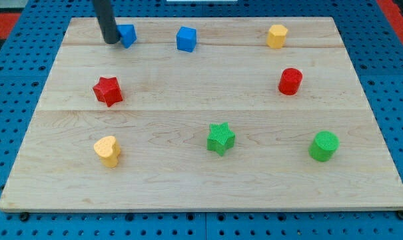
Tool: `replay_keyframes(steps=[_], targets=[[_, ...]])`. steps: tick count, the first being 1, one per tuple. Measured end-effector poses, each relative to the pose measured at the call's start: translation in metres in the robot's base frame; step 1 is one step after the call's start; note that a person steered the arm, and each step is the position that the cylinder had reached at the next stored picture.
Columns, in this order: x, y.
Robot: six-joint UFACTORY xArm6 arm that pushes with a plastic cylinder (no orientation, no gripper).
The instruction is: Point your arm to the center
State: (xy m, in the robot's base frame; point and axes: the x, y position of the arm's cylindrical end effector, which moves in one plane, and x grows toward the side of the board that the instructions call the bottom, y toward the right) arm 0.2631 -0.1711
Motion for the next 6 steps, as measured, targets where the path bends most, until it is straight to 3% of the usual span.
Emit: replay_keyframes(steps=[2, 4, 5, 6], targets=[[0.004, 0.018], [0.06, 0.025], [0.104, 0.071], [0.106, 0.096]])
